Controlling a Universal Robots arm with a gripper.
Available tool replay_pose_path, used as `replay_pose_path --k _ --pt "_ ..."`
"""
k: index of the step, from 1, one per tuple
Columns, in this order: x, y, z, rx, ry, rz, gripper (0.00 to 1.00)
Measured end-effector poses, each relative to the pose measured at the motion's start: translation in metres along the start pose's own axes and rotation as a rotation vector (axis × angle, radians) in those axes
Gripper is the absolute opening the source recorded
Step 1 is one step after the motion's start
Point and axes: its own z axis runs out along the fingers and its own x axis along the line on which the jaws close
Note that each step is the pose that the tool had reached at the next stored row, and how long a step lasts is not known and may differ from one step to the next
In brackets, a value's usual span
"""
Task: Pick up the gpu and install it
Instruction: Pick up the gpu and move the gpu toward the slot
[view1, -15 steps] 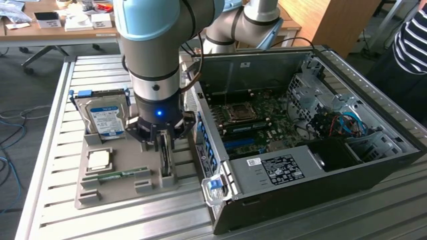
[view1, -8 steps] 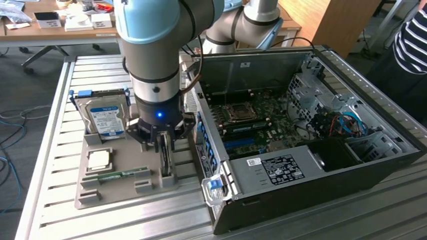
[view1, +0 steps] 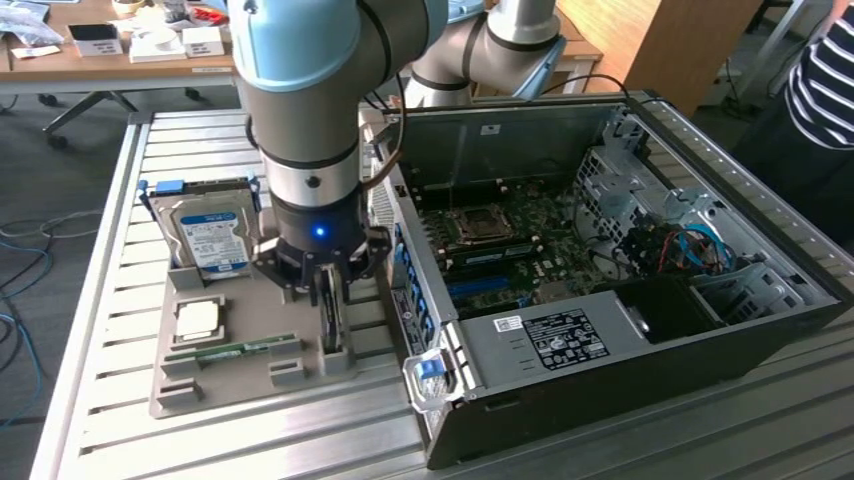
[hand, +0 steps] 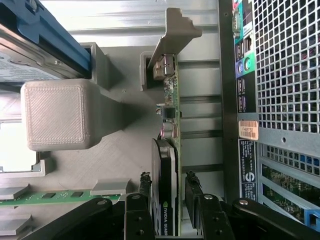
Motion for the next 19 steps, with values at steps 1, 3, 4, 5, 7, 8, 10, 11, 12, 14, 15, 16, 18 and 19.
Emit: replay_pose_path --k 1,3,4,5,7,8,10,11,12,14,15,16,18,19 --pt "0.0000 0.0000 0.0009 0.0000 0.0000 0.000 0.42" --pt "0.0001 -0.0001 0.0029 0.0000 0.0000 0.000 0.42" --pt "0.0001 -0.0002 0.0040 0.0001 0.0001 0.000 0.42" --pt "0.0001 -0.0002 0.0050 0.0001 0.0001 0.000 0.42" --pt "0.0001 -0.0002 0.0066 0.0001 0.0001 0.000 0.42" --pt "0.0001 -0.0001 0.0071 0.0002 0.0001 0.000 0.42" --pt "0.0004 0.0021 0.0080 0.0001 0.0000 0.000 0.42" --pt "0.0005 0.0034 0.0083 0.0001 0.0001 0.000 0.42" --pt "0.0006 0.0046 0.0086 0.0001 0.0000 0.000 0.42" --pt "0.0008 0.0067 0.0091 0.0001 0.0001 0.000 0.42" --pt "0.0008 0.0074 0.0093 0.0000 0.0000 0.000 0.42" --pt "0.0008 0.0076 0.0093 -0.0001 0.0000 0.000 0.42" --pt "0.0008 0.0076 0.0093 0.0000 0.0000 0.000 0.42" --pt "0.0008 0.0076 0.0093 0.0001 0.0001 0.000 0.42"
